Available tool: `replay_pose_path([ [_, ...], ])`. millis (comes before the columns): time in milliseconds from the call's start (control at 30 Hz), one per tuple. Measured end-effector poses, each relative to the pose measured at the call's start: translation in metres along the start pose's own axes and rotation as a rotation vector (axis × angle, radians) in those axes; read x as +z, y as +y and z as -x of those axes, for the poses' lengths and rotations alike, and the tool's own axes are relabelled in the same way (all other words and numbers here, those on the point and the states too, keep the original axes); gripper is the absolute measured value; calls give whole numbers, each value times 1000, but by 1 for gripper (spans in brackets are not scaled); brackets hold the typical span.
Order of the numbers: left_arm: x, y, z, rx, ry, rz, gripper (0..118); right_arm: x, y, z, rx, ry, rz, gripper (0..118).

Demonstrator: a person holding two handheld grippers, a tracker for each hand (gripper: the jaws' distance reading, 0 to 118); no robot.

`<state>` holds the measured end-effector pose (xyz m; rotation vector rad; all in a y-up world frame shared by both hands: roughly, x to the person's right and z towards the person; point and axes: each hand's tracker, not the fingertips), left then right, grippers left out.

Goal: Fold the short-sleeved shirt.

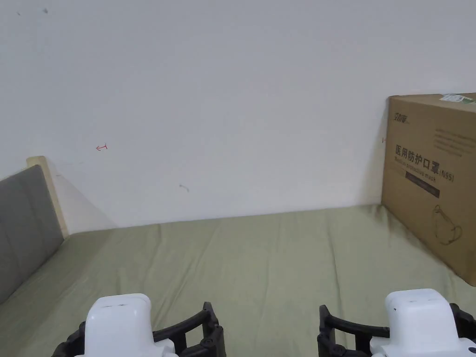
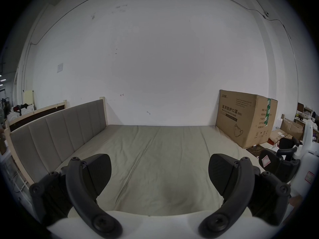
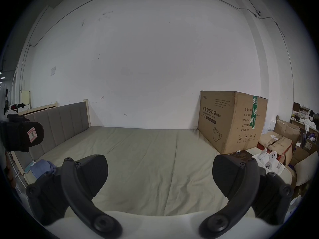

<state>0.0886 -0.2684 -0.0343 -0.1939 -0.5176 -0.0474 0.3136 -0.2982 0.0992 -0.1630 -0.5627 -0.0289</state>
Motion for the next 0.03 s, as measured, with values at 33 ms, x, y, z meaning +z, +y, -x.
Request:
replay_pose_path([
  [33, 0, 0, 1, -6, 1, -2, 114, 0, 0, 0, -2, 4, 2, 118],
])
